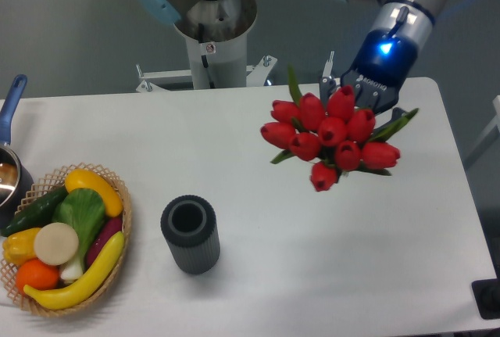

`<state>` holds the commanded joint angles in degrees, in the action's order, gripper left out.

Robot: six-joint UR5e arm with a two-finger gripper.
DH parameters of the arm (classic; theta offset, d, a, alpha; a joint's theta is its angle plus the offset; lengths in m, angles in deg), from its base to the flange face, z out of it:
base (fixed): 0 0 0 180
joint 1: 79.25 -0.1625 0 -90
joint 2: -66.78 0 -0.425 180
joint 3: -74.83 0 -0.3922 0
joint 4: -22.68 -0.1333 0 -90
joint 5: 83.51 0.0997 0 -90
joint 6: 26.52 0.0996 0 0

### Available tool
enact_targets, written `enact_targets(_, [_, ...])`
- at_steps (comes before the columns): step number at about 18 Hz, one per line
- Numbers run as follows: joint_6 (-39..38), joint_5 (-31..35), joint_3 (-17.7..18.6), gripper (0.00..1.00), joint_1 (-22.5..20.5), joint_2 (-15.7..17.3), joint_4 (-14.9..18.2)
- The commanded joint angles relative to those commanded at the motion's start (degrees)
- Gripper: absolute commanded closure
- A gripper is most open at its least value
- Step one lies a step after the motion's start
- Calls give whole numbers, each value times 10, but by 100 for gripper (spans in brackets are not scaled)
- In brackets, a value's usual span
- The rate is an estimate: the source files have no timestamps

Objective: Insert the flowers into the vase
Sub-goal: 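Carry the red tulip bunch with the gripper toward the black vase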

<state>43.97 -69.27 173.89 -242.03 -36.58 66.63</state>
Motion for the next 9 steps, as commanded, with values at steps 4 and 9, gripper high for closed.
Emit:
enact_targets(4, [11, -40, 2, 72, 29, -6, -3])
enact_targets(9, [22, -87, 12, 72, 70, -8, -4])
